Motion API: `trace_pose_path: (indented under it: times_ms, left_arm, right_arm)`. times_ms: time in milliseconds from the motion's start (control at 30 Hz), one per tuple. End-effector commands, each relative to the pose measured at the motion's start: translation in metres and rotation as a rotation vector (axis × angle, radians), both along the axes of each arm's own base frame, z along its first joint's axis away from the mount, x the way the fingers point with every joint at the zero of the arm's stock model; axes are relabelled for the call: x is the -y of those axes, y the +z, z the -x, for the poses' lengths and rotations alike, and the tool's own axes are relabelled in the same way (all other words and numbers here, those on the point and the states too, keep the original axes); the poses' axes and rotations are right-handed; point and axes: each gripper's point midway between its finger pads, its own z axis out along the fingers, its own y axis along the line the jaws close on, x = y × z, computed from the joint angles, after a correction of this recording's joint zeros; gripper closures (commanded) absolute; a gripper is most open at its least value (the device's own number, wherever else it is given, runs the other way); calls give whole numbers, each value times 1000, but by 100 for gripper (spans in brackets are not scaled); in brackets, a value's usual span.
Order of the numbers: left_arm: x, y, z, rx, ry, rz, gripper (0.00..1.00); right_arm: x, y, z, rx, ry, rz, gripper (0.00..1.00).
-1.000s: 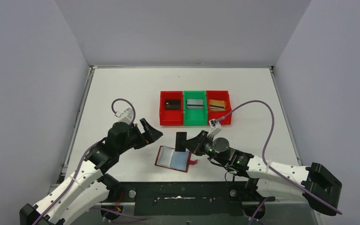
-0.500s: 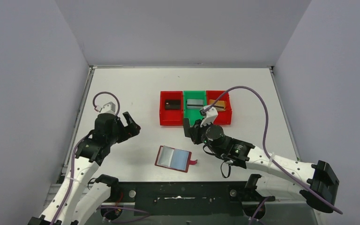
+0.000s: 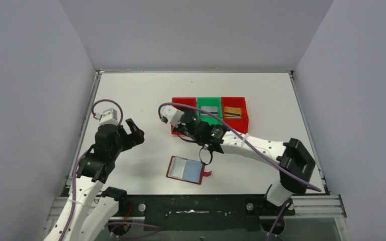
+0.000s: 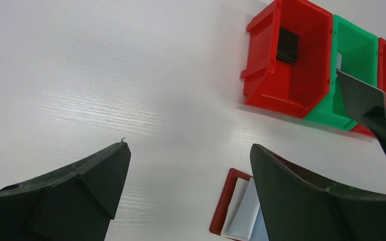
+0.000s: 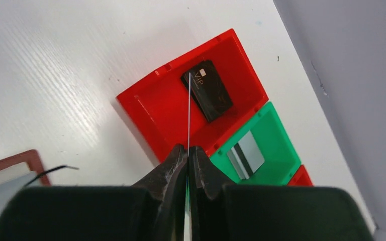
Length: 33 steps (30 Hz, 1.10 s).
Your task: Take the credit cards out of the card holder
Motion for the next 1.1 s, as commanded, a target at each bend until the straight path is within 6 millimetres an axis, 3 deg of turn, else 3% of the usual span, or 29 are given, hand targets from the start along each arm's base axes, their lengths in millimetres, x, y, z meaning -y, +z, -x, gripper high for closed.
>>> trace_pose_path:
  times_ms: [0,633,1067]
  left_arm:
    - [-16,22,-8,98,69,-17,8]
    - [-30,29,-7,131,123,-15,8]
    - [-31,29,-7,133,125,-14,8]
  right_arm:
    - [-3,-4,-26,90,111,282,100]
    - [-24,-32,-100,123,193,343,100]
    - [-26,-62,-143,177,135,415,100]
